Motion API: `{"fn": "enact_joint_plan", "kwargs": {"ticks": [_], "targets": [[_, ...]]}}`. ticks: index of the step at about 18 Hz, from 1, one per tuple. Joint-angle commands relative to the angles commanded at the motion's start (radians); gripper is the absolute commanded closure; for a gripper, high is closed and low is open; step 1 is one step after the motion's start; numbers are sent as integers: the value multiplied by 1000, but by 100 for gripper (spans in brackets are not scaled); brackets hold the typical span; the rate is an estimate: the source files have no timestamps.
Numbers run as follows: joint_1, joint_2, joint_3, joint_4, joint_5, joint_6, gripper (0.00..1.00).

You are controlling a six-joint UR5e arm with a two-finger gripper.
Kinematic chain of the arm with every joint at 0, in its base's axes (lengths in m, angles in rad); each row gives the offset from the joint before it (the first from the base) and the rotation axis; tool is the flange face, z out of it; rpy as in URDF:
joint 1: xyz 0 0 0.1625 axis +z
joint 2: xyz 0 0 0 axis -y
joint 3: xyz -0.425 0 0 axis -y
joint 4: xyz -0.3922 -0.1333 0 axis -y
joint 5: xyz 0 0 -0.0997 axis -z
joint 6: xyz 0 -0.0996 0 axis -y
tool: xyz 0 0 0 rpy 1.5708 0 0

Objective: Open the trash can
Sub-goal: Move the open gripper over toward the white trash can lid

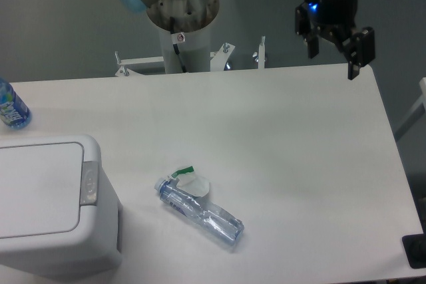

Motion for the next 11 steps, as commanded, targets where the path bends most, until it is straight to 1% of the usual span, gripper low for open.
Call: {"fn": "enact_joint_plan", "kwargs": {"ticks": [3, 5, 6, 8, 11], "targets": [[0, 2, 2, -2, -29, -14, 0], [-6, 5, -3, 0, -75, -41, 0], [-6, 6, -3, 0, -104, -76, 0], [-9, 9, -5, 2, -141, -191, 0], [-31, 3, 11, 9, -205, -362, 0]]}}
